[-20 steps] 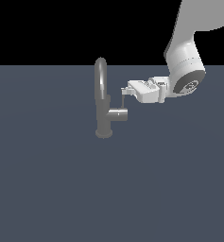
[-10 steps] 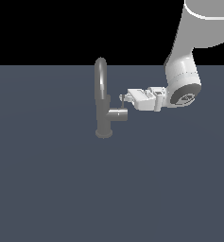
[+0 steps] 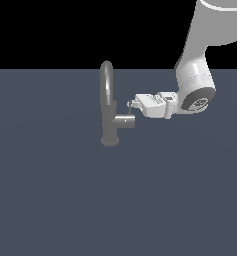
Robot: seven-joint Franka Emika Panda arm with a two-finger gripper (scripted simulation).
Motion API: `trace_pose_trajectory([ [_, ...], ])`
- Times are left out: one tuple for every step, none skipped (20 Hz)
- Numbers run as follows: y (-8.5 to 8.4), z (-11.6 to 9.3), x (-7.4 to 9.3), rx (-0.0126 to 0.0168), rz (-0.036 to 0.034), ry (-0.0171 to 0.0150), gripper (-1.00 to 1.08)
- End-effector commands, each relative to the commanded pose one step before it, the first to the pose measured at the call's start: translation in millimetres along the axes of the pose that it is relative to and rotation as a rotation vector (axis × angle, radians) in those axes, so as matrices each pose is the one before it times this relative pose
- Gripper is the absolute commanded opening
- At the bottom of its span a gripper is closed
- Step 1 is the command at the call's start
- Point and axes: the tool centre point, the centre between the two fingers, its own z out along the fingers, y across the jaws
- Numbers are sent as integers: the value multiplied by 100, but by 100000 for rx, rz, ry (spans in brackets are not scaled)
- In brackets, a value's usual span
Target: Turn on the faucet by rotating a designated handle.
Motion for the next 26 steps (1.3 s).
trace_pose_trajectory([
  [553, 6, -117, 7, -10, 0, -100],
  [222, 3, -46, 0, 0, 0, -100],
  [225, 3, -46, 0, 0, 0, -100],
  [228, 3, -47, 0, 0, 0, -100],
  [230, 3, -47, 0, 0, 0, -100],
  [233, 3, -48, 0, 0, 0, -100],
  [235, 3, -48, 0, 0, 0, -100],
  [238, 3, -49, 0, 0, 0, -100],
  [241, 3, -49, 0, 0, 0, -100],
  [243, 3, -50, 0, 0, 0, -100],
  [246, 2, -51, 0, 0, 0, -100],
  [249, 2, -51, 0, 0, 0, -100],
  [261, -31, -72, 44, -37, -38, -100],
  [254, 2, -52, 0, 0, 0, -100],
  [257, 1, -53, 0, 0, 0, -100],
  [0, 0, 0, 0, 0, 0, -100],
  [-463, 110, 105, 290, -288, 207, -100],
  [318, -14, 157, 0, 0, 0, -100],
  [322, -14, 159, 0, 0, 0, -100],
  [326, -14, 161, 0, 0, 0, -100],
  [313, 19, 210, -73, 71, -63, -100],
  [333, -15, 165, 0, 0, 0, -100],
  [337, -15, 167, 0, 0, 0, -100],
  [341, -15, 169, 0, 0, 0, -100],
  [331, 12, 209, -60, 59, -49, -100],
  [348, -16, 174, 0, 0, 0, -100],
])
